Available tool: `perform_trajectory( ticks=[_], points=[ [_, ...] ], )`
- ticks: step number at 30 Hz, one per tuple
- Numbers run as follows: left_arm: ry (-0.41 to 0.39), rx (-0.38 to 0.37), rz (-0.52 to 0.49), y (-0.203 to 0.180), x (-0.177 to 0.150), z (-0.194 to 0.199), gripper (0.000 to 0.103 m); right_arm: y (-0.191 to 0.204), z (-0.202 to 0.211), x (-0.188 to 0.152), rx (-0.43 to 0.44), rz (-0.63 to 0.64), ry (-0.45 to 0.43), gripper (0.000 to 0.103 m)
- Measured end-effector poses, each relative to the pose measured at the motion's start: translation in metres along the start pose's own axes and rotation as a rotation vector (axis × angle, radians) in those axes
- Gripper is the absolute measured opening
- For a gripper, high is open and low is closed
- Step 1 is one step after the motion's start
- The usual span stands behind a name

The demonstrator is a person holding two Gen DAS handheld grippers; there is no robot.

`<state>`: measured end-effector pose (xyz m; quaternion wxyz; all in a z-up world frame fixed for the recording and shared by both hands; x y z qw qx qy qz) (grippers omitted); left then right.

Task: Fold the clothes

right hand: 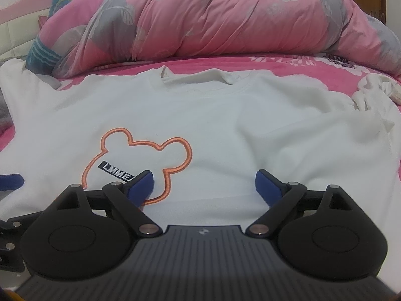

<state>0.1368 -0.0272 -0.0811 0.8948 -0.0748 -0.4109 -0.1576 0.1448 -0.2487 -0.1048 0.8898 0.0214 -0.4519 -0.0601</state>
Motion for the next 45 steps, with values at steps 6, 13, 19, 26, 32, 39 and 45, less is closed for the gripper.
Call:
perform_trajectory(
  ticks=[6,13,19,26,32,39,45],
  points=[
    [0.000,0.002,-0.001,-0.001,0.000,0.000,0.103,0.002,-0.001,0.001,0.029,0.008,0.011,0.100],
    [-0.001,0.001,0.003,0.001,0.000,-0.001,0.103,-0.004,0.009,0.006,0.066,-0.031,0.023,0.101],
    [-0.001,0.005,0.000,-0.002,0.000,-0.001,0.103,-0.040,0.060,0.013,0.134,-0.128,0.035,0.101],
    [-0.029,0.030,0.041,-0.003,0.006,0.013,0.103,-0.130,0.133,0.012,0.018,-0.185,0.037,0.100],
    [-0.066,0.013,0.138,-0.010,0.044,0.053,0.103,-0.175,0.150,0.039,-0.024,-0.173,0.018,0.100],
    [-0.096,-0.040,0.081,-0.047,0.080,0.035,0.103,-0.198,0.116,0.069,-0.063,-0.146,0.010,0.077],
    [-0.057,-0.031,0.132,-0.051,0.069,-0.027,0.103,-0.167,0.042,0.115,0.027,-0.016,0.031,0.053]
  ],
)
Point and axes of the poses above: each gripper's, at about its wrist camera, not at the fingertips, and z roughly against the way its jaws point, y to its left, x to its top, the point moved 2 cm from there along -z, roughly the way its jaws point, and after that the axes turned 1 degree about -z, right-handed, at the moved point
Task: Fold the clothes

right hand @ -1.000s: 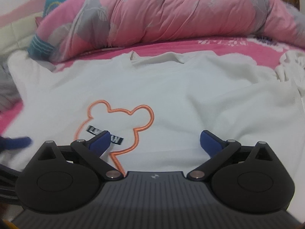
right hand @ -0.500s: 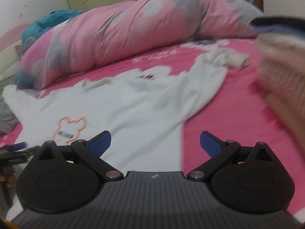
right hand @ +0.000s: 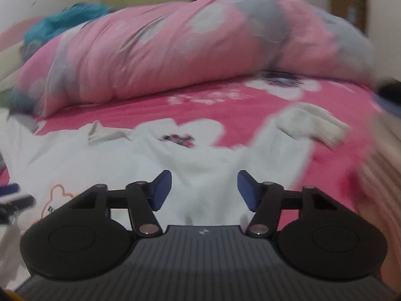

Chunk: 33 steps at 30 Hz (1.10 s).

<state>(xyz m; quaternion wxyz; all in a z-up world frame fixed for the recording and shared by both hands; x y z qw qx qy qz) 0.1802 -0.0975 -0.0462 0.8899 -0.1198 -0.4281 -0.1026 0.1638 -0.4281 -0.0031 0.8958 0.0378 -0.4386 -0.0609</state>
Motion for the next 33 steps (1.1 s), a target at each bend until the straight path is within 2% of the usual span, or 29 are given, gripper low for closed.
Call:
perform_trajectory(
  ticks=[3,7,11,14,16,17,18,20,22,25,26,28,31,32,33],
  points=[
    [-0.018,0.001,0.007,0.007,-0.006,-0.017,0.103,0.017,-0.053,0.026,0.053,0.047,0.026,0.051],
    [-0.014,-0.019,0.047,0.018,-0.018,-0.032,0.103,0.029,-0.116,0.044,0.091,0.130,0.081,0.050],
    [-0.020,-0.056,0.084,0.026,-0.018,-0.035,0.103,0.032,-0.139,0.047,0.161,0.257,0.107,0.057],
    [-0.030,-0.078,0.108,0.031,-0.018,-0.034,0.103,0.031,-0.152,0.043,0.222,0.290,0.184,0.056],
    [-0.033,-0.087,0.117,0.033,-0.017,-0.034,0.103,0.034,-0.157,0.035,0.245,0.316,0.231,0.022],
    [-0.036,-0.088,0.120,0.033,-0.017,-0.033,0.103,0.038,-0.155,0.032,0.239,0.332,0.224,0.004],
    [-0.041,-0.088,0.121,0.034,-0.017,-0.032,0.103,0.043,-0.150,0.032,0.211,0.351,0.200,0.003],
    [-0.047,-0.083,0.124,0.035,-0.017,-0.032,0.103,0.055,-0.131,0.034,0.151,0.424,0.094,0.003],
    [-0.042,-0.078,0.125,0.035,-0.018,-0.034,0.103,0.059,-0.131,0.029,0.069,0.471,0.050,0.000],
    [-0.046,-0.078,0.125,0.035,-0.018,-0.033,0.103,0.054,-0.163,0.011,-0.061,0.499,0.149,0.000],
    [-0.046,-0.081,0.128,0.036,-0.018,-0.033,0.103,0.052,-0.168,0.008,-0.097,0.504,0.151,0.001],
    [-0.047,-0.087,0.133,0.037,-0.018,-0.033,0.103,0.041,-0.162,0.020,-0.061,0.375,0.116,0.003],
    [-0.047,-0.098,0.138,0.038,-0.018,-0.033,0.103,0.029,-0.153,0.045,0.106,0.163,0.098,0.005],
    [-0.048,-0.101,0.141,0.039,-0.018,-0.033,0.103,0.029,-0.156,0.052,0.165,0.102,0.114,0.012],
    [-0.049,-0.105,0.145,0.040,-0.018,-0.033,0.103,0.031,-0.161,0.058,0.206,0.044,0.137,0.027]
  ],
)
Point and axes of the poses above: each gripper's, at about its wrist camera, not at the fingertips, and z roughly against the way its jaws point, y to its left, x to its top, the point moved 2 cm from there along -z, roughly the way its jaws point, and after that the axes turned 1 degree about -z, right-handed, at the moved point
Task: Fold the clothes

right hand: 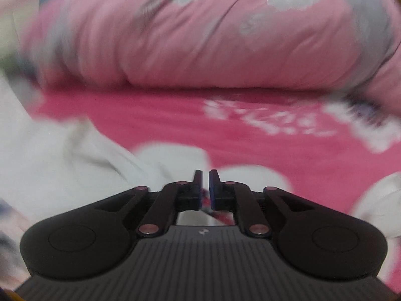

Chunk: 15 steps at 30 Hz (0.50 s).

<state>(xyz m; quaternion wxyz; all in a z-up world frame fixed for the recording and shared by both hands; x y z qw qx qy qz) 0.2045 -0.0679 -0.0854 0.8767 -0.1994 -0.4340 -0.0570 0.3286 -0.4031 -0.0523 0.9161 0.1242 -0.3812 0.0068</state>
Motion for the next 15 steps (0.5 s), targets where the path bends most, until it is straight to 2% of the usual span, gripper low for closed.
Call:
perform_trajectory(
  ticks=[2,5,7,8,9,10,12,13,15],
  points=[
    [-0.002,-0.005,0.005,0.001,0.000,0.000,0.103,0.001,-0.018,0.012,0.056,-0.117,0.049,0.039],
    [-0.005,-0.010,0.007,0.001,0.000,0.001,0.103,0.006,-0.046,0.015,0.100,-0.238,0.154,0.038],
    [-0.007,-0.015,0.013,0.002,0.000,0.001,0.103,0.015,-0.060,0.017,0.082,-0.229,0.213,0.035],
    [-0.009,-0.018,0.016,0.003,0.000,0.001,0.103,0.020,-0.063,0.018,0.054,-0.199,0.225,0.027],
    [-0.011,-0.022,0.020,0.003,0.000,0.002,0.103,0.025,-0.065,0.019,0.025,-0.169,0.238,0.011],
    [-0.012,-0.024,0.023,0.003,0.000,0.002,0.103,0.029,-0.063,0.020,0.014,-0.145,0.227,0.005],
    [-0.016,-0.028,0.028,0.004,0.001,0.003,0.103,0.038,-0.054,0.022,-0.001,-0.100,0.194,0.003],
    [-0.018,-0.030,0.030,0.004,0.001,0.003,0.103,0.048,-0.045,0.024,-0.025,-0.033,0.148,0.003],
    [-0.020,-0.032,0.035,0.004,0.001,0.003,0.103,0.078,-0.025,0.021,-0.099,0.187,0.015,0.003]
  ],
)
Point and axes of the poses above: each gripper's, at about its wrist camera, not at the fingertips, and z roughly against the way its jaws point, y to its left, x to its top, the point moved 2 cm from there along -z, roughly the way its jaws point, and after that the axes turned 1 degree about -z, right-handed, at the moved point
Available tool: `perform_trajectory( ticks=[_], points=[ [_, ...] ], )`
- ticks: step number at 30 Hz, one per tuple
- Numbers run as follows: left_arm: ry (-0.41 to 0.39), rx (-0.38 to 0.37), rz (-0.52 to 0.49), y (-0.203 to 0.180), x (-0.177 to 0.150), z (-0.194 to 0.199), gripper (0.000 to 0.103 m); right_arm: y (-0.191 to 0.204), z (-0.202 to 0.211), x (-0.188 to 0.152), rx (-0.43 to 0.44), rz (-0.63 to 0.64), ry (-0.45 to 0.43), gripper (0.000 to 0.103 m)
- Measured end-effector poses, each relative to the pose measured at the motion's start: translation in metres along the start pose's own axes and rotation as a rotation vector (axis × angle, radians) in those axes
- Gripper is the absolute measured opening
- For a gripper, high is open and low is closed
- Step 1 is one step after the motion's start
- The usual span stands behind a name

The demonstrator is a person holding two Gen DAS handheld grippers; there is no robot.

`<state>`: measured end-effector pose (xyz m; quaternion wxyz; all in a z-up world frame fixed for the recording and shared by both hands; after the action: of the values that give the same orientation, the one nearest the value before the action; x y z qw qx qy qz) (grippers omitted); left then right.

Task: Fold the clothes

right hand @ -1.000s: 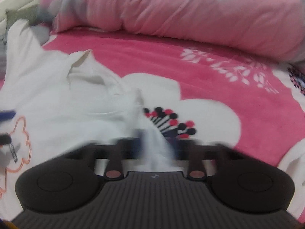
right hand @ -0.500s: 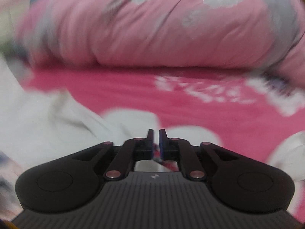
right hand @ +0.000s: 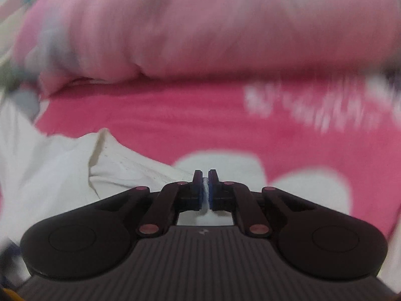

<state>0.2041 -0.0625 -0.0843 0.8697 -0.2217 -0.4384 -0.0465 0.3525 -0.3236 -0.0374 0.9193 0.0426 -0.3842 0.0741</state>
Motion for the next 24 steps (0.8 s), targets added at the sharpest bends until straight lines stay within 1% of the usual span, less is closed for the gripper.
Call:
perform_trajectory(
  ticks=[1,2,3,4,5,6,9,10,11,12,13,15,16,17,18,19,20,21,24],
  points=[
    [-0.001,-0.001,0.002,0.000,0.000,0.000,0.103,0.016,0.009,-0.003,-0.054,0.118,-0.065,0.003],
    [-0.001,-0.001,0.004,0.001,0.000,0.000,0.103,0.034,0.013,-0.010,-0.120,0.269,-0.127,0.003],
    [-0.002,-0.002,0.006,0.001,0.000,0.000,0.103,0.050,0.011,-0.021,-0.195,0.407,-0.169,0.003],
    [-0.003,-0.002,0.007,0.001,0.000,0.000,0.103,0.058,0.003,-0.031,-0.265,0.488,-0.174,0.003],
    [-0.003,-0.002,0.006,0.002,0.000,0.001,0.103,0.060,-0.010,-0.039,-0.319,0.536,-0.160,0.003],
    [-0.003,-0.003,0.006,0.002,0.000,0.001,0.103,0.058,-0.024,-0.049,-0.343,0.556,-0.135,0.003],
    [-0.006,-0.006,0.008,0.002,0.000,0.002,0.103,0.040,-0.054,-0.063,-0.334,0.470,-0.065,0.003],
    [-0.007,-0.008,0.008,0.002,0.000,0.002,0.103,0.036,-0.058,-0.064,-0.334,0.444,-0.067,0.004],
    [-0.008,-0.009,0.009,0.002,0.000,0.002,0.103,0.032,-0.057,-0.062,-0.344,0.418,-0.105,0.004],
    [-0.009,-0.010,0.009,0.003,0.000,0.002,0.103,0.025,-0.053,-0.057,-0.325,0.356,-0.120,0.006],
    [-0.010,-0.011,0.010,0.003,0.000,0.003,0.103,0.019,-0.047,-0.052,-0.287,0.294,-0.141,0.007],
    [-0.012,-0.014,0.011,0.003,0.000,0.003,0.103,0.011,-0.031,-0.040,-0.228,0.205,-0.189,0.011],
    [-0.014,-0.015,0.012,0.003,0.000,0.003,0.103,0.010,-0.026,-0.034,-0.174,0.183,-0.195,0.013],
    [-0.018,-0.017,0.014,0.003,0.000,0.004,0.103,0.011,-0.021,-0.027,-0.114,0.167,-0.197,0.018],
    [-0.024,-0.020,0.019,0.004,0.001,0.005,0.103,0.016,-0.020,-0.021,-0.042,0.166,-0.182,0.027],
    [-0.032,-0.023,0.026,0.005,0.002,0.006,0.103,0.023,-0.021,-0.016,0.032,0.169,-0.162,0.032],
    [-0.043,-0.026,0.033,0.005,0.002,0.008,0.103,0.031,-0.024,-0.010,0.094,0.195,-0.142,0.039],
    [-0.052,-0.028,0.040,0.006,0.003,0.010,0.103,0.039,-0.030,-0.006,0.126,0.226,-0.126,0.044],
    [-0.067,-0.030,0.060,0.010,0.004,0.011,0.103,0.058,-0.053,0.005,0.185,0.284,-0.047,0.046]
  ],
)
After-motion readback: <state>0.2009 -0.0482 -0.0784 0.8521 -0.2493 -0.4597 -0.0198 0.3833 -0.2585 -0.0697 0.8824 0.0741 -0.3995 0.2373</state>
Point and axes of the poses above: each gripper's, at about its wrist camera, not at the fingertips, and z roughly against the way its jaws point, y to its left, x to its top, the point moved 2 cm from there along -z, roughly the way its jaws point, and after that the axes turned 1 degree about -z, right-handed, at the moved point
